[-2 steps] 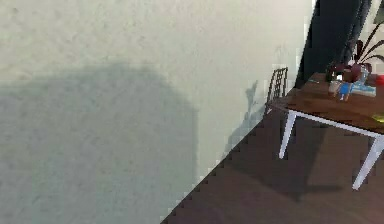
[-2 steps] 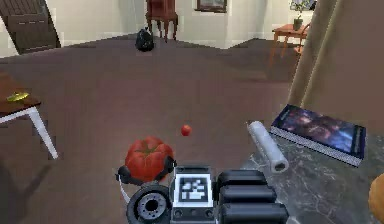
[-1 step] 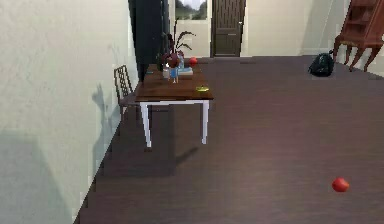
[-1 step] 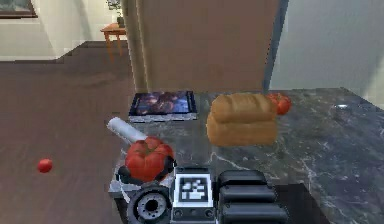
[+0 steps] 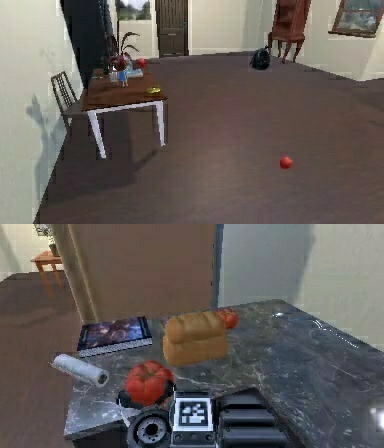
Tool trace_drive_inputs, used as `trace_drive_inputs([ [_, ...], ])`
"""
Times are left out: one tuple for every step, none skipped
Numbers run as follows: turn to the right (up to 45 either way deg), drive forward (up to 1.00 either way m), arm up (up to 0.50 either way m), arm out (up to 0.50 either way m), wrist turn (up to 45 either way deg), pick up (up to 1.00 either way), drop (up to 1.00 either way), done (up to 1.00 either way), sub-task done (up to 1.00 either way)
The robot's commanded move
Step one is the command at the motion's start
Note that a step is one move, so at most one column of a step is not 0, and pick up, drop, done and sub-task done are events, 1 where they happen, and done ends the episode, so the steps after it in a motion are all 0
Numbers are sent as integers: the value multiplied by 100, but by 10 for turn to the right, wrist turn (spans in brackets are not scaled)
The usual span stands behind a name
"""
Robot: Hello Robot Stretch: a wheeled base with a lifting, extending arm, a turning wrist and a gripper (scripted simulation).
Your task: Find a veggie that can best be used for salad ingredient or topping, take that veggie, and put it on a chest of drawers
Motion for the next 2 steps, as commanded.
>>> trace_drive_inputs([
  [0, 70, 0, 0, 0, 0, 0, 0, 0],
  [450, 0, 0, 0, 0, 0, 0, 0, 0],
])
